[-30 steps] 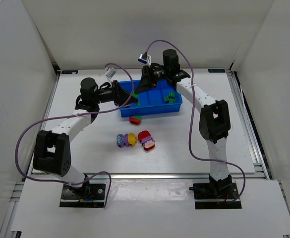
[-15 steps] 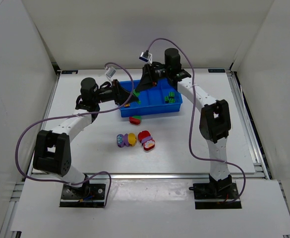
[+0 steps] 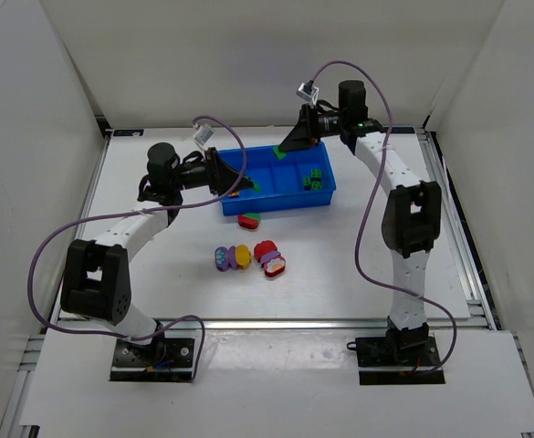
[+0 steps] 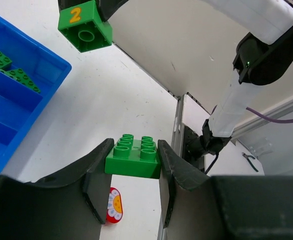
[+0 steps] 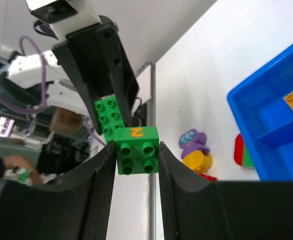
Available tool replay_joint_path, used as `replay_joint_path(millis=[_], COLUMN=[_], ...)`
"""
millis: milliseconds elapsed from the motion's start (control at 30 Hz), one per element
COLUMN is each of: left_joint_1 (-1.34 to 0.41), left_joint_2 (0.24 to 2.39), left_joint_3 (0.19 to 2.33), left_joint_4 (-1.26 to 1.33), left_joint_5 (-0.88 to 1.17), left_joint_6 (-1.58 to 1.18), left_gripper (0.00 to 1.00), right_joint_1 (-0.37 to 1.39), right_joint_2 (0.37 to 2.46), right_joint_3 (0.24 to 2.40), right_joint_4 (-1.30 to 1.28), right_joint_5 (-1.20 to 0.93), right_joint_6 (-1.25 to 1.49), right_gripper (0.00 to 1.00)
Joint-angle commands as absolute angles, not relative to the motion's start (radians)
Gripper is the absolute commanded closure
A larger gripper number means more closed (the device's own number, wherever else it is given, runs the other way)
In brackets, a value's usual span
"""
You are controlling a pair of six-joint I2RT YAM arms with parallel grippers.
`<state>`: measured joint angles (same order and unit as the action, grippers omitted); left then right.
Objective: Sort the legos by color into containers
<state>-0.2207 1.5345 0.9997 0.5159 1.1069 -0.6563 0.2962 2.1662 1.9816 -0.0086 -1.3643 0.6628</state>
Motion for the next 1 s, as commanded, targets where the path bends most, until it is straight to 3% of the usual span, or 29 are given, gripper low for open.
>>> replay_joint_path(millis=[0,100,267,467,733,767,800,967], left_joint_1=[-0.206,-0.196,-0.190,-0.186,-0.198,-0.199,-0.198,-0.199], left_joint_2=[1.517,1.508,1.511,1.551,1.649,1.658,1.683,1.746], left_joint_3=[1.014,1.055,1.170,1.299,1.434,1.443,1.469,1.558], left_joint_4=[0.503,0.401,0.168,0.009,-0.106,-0.109,-0.123,-0.137], left_joint_5=[1.097,1.054,0.956,0.861,0.805,0.804,0.801,0.799], left_joint_6=[-0.621,-0.539,-0.373,-0.272,-0.235,-0.233,-0.233,-0.239], left_gripper=[0.71,0.71,0.71,0.71,0.71,0.71,0.71,0.71], right_joint_1=[0.263,0.226,0.218,0.219,0.229,0.229,0.227,0.229], right_joint_2=[2.128,2.120,2.051,2.057,2.071,2.074,2.083,2.074], right_joint_3=[2.069,2.085,1.907,1.835,1.779,1.782,1.787,1.761], right_joint_4=[-0.433,-0.696,-0.717,-0.652,-0.551,-0.545,-0.545,-0.481], right_joint_5=[-1.306,-1.124,-0.812,-0.566,-0.402,-0.379,-0.365,-0.363], right_joint_6=[0.282,-0.048,-0.291,-0.360,-0.394,-0.393,-0.390,-0.382], right_gripper=[0.95,0.95,0.95,0.95,0.91,0.88,0.77,0.45])
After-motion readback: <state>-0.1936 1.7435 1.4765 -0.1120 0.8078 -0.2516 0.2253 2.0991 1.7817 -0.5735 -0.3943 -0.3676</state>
